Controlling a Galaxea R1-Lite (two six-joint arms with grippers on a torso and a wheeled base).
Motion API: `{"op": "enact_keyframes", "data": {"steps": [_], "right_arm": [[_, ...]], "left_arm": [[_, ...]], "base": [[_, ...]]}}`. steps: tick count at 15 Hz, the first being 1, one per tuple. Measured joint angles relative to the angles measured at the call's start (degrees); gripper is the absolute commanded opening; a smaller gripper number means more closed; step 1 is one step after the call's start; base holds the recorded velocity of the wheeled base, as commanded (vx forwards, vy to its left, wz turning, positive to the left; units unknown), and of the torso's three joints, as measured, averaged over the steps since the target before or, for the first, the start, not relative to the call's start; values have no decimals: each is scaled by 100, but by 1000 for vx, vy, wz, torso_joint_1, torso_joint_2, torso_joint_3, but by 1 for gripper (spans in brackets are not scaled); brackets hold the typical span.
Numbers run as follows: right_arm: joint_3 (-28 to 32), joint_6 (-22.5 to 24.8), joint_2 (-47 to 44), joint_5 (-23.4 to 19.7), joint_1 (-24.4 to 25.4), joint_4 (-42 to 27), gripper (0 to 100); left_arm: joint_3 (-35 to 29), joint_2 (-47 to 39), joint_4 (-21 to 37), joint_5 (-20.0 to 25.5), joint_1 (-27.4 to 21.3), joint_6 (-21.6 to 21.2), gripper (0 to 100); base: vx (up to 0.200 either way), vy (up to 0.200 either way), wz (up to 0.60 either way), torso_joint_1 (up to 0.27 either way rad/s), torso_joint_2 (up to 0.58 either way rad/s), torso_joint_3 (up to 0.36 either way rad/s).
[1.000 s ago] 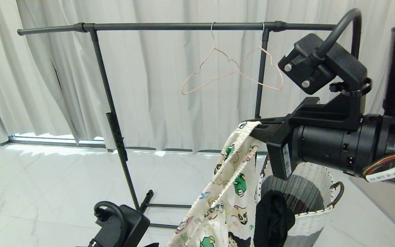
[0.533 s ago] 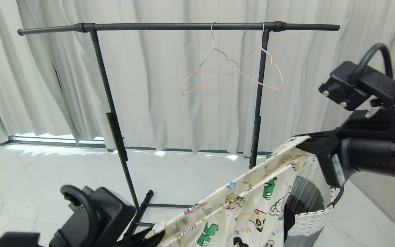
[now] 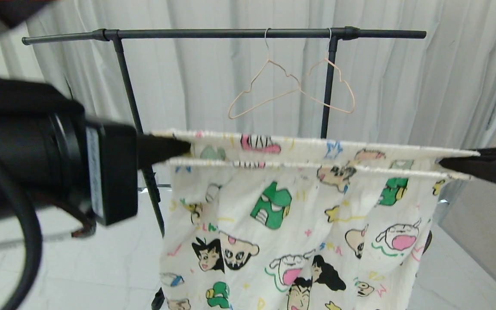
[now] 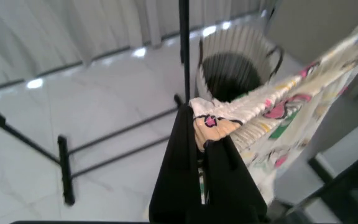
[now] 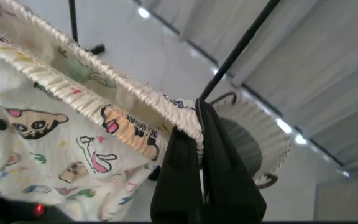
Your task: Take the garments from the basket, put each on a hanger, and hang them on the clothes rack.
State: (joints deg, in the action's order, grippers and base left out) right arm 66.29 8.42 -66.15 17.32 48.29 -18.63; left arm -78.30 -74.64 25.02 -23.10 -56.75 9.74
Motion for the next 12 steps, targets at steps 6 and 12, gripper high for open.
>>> {"op": "enact_keyframes", "data": {"steps": [6, 12], "right_arm": [[1830, 391, -518, -4, -229, -91, 0], [2068, 405, -500, -50, -385, -1014, 0]], "left_arm": [[-2113, -747, 987, 61, -9, -435, 0], [-2070, -809, 1182, 48, -48, -690, 0]], "base": [[0, 0, 0, 0, 0, 0], [0, 0, 0, 0, 0, 0]]}}
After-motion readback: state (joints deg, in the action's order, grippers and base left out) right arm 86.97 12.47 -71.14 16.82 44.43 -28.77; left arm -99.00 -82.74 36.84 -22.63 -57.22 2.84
